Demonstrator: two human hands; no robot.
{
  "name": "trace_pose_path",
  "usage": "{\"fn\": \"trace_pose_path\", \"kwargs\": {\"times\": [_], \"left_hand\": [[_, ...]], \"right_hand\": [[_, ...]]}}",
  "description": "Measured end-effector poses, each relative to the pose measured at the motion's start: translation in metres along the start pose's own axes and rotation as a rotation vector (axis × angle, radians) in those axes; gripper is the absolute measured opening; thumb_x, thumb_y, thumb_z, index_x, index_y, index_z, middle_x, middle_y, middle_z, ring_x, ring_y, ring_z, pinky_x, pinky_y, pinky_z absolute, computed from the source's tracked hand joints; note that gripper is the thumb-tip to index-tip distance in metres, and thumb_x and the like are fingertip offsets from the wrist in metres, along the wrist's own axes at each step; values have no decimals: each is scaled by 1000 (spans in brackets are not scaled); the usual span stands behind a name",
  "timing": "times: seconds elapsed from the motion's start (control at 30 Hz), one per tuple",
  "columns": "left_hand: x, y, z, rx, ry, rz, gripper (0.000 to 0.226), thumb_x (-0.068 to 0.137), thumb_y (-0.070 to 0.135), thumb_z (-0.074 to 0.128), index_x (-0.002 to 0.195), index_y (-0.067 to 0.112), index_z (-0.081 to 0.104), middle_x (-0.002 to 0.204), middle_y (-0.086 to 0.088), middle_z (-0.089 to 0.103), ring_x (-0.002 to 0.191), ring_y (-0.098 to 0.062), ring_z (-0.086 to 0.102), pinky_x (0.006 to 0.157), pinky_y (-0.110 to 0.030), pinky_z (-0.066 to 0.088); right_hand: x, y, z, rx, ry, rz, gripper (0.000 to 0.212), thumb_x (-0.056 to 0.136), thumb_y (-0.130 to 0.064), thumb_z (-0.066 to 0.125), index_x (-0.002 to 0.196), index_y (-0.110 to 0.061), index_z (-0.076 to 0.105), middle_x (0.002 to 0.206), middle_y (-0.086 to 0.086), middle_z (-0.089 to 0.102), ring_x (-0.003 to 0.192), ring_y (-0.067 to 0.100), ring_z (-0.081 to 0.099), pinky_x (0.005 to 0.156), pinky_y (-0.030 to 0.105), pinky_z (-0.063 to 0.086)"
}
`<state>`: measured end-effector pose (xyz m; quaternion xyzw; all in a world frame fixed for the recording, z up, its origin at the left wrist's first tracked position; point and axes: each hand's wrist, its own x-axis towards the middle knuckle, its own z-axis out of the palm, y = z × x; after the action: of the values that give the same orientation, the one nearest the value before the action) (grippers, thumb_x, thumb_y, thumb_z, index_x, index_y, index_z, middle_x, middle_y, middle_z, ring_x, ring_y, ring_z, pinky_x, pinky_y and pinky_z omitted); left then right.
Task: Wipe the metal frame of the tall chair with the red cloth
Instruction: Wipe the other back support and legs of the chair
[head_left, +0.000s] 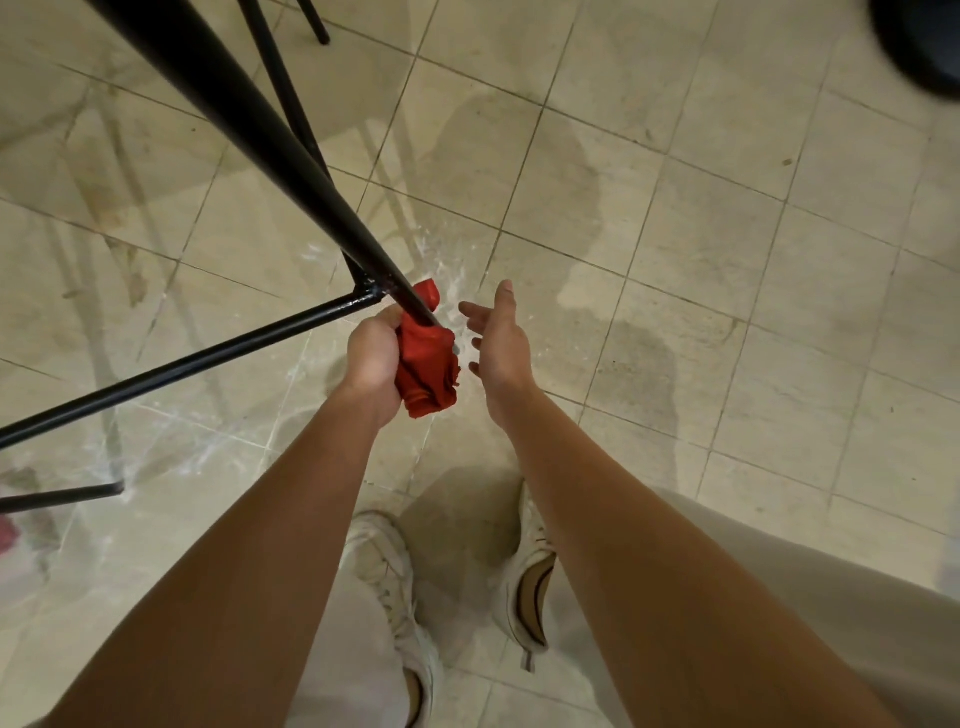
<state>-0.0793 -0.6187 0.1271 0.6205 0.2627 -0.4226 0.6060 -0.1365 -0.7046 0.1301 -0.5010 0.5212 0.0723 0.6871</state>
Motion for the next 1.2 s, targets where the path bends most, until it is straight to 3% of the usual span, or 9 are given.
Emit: {"fn": "trace_pose_path", "kwargs": {"times": [0.1, 0.27, 0.3, 0.43, 0.57, 0.67, 0.77, 1.07, 1.2], "left_hand": [[-9, -2, 9, -180, 73, -37, 35, 96, 22, 38, 115, 11, 65, 70, -8, 67, 57, -24, 63, 55, -30, 54], [-29, -10, 20, -481, 87, -13, 38, 99, 29, 33, 100, 11, 67, 73, -10, 71, 69, -28, 70, 63, -38, 54], [-33, -13, 22, -522, 80, 6, 38, 100, 29, 32, 98, 11, 66, 79, -12, 72, 74, -28, 70, 65, -39, 54], [-42, -18, 24, -618, 102, 154, 33, 98, 23, 37, 122, 11, 56, 119, -18, 63, 108, -35, 62, 92, -51, 50], [-51, -15, 26, -591, 109, 265, 21, 98, 23, 42, 107, 18, 60, 119, -19, 60, 109, -40, 60, 93, -55, 49], [-59, -13, 29, -569, 148, 323, 17, 98, 23, 46, 104, 22, 62, 123, -18, 60, 112, -34, 60, 93, -50, 51], [-61, -13, 33, -546, 199, 367, 17, 97, 23, 48, 98, 25, 64, 124, -20, 59, 112, -36, 60, 92, -51, 51], [-31, -30, 30, -333, 253, 290, 22, 99, 24, 44, 113, 33, 59, 123, -4, 61, 112, -26, 59, 93, -44, 52], [-11, -39, 26, -210, 266, 227, 24, 98, 28, 44, 116, 35, 59, 123, -2, 60, 111, -25, 59, 96, -47, 49]], "right_hand": [[-2, 0, -4, 40, -2, 6, 65, 98, -53, 14, 121, -13, 59, 109, 0, 53, 98, 13, 49, 92, 35, 36], [-4, -3, -3, 66, 17, 8, 65, 95, -59, 17, 112, -16, 63, 98, -2, 58, 96, 16, 55, 96, 36, 43], [-4, -3, -3, 64, 21, 4, 65, 95, -59, 18, 111, -16, 63, 99, -2, 60, 100, 18, 57, 99, 39, 43], [-1, -4, -6, 64, 46, -3, 65, 94, -60, 17, 107, -18, 65, 125, 8, 58, 113, 22, 53, 103, 42, 39], [4, -6, -10, 86, 52, -24, 65, 96, -57, 17, 109, -15, 65, 129, 8, 55, 112, 19, 49, 95, 35, 37], [2, -7, -5, 100, 39, -37, 65, 94, -59, 17, 103, -16, 65, 126, 10, 58, 116, 25, 53, 103, 44, 39], [0, -9, -4, 111, 34, -36, 64, 95, -58, 18, 103, -16, 65, 123, 11, 59, 112, 25, 54, 101, 45, 42], [0, -1, -2, 15, -43, -7, 63, 96, -57, 19, 101, -17, 66, 107, 6, 66, 97, 19, 60, 88, 31, 44], [10, 6, -1, -49, -55, 20, 66, 96, -58, 17, 107, -16, 66, 111, 8, 65, 101, 21, 59, 95, 35, 43]]}}
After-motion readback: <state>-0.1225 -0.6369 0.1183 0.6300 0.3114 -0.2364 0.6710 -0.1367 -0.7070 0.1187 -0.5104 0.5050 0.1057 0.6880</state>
